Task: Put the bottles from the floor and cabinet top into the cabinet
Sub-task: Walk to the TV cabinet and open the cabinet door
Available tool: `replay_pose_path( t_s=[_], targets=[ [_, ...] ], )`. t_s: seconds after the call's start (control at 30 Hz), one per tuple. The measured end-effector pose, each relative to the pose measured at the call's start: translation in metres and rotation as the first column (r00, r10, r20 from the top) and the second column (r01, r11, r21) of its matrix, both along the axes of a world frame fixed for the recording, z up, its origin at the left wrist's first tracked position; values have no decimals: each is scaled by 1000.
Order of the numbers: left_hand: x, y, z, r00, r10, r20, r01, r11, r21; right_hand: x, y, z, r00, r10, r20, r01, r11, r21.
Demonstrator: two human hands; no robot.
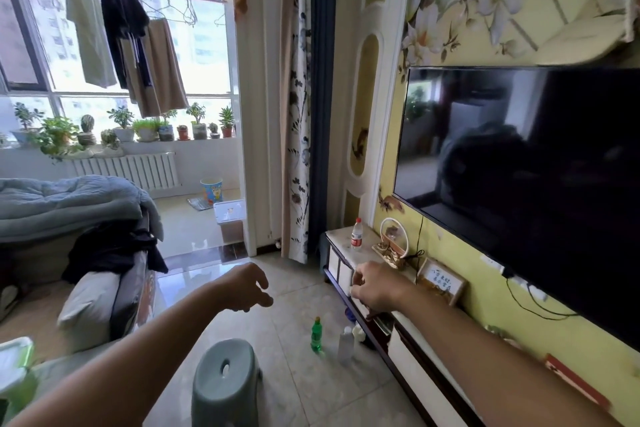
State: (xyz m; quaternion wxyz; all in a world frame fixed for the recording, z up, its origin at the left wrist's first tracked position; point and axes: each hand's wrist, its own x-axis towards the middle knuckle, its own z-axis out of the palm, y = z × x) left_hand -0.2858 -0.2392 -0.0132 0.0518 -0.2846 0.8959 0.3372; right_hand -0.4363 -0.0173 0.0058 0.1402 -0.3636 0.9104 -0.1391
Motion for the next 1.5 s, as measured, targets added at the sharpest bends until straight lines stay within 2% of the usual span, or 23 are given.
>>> replay_pose_path(
  t_s=[0.3,0.7,0.87,1.23,1.5],
  targets=[
    [-72,-72,-20,999,6,46,-6,1000,-1,-82,-72,-19,1000,2,6,-3,999,51],
    [-236,-163,-41,999,16,51,-16,1000,5,-243,-165,-47,999,0,34,-2,999,50],
    [-292,-206,-60,992,-12,123,7,999,46,-288,-206,-66,999,-7,52,3,997,73],
    [-434,-316,-70,978,-151,147,141,987,80,-396,-310,-83,989,-119,87,106,985,138],
    [-536,-371,-76,970,-227,93,225,974,32,-473,-362,-93,974,-201,106,185,973,141]
  ],
)
